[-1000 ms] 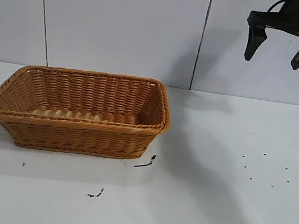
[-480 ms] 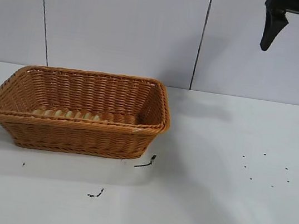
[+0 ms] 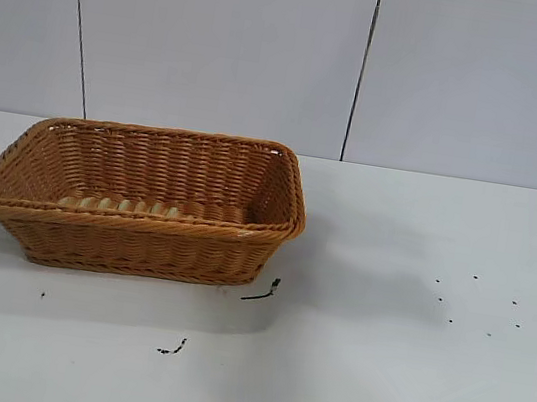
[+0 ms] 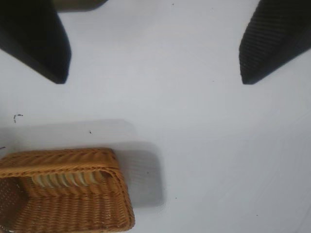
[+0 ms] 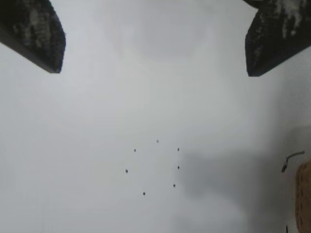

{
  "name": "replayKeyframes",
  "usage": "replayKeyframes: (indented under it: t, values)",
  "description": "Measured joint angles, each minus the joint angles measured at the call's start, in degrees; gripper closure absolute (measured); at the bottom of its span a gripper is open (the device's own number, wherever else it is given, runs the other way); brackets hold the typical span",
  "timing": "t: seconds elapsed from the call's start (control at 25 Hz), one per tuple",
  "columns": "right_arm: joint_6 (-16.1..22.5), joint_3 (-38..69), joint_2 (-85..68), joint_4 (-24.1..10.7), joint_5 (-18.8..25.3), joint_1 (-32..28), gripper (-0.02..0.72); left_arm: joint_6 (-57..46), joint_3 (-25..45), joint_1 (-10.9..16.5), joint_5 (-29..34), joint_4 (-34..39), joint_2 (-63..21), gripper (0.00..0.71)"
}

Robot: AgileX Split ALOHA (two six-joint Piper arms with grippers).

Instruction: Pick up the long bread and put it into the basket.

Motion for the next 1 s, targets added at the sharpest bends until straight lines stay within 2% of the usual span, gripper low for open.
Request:
replayKeyframes:
  t: [0.12, 0.36, 0.48, 0.68, 1.0]
  values:
    - [-0.1, 8.8, -8.4, 0.0, -2.7, 0.0, 0.014, 0.0, 0.0, 0.0, 0.0, 0.0, 0.0, 0.017]
    - [-0.7, 20.3, -26.1, 0.7, -3.3, 0.0, 0.014, 0.0, 0.0, 0.0, 0.0, 0.0, 0.0, 0.017]
    - [-0.5, 21.5, -34.5, 0.9, -5.2, 0.0, 0.014, 0.0, 0.0, 0.0, 0.0, 0.0, 0.0, 0.017]
    - [3.0, 21.6, -44.5, -1.3, -5.5, 0.0, 0.014, 0.0, 0.0, 0.0, 0.0, 0.0, 0.0, 0.017]
    - [3.2, 21.8, -52.5, -1.5, -5.5, 0.0, 0.014, 0.0, 0.0, 0.0, 0.0, 0.0, 0.0, 0.017]
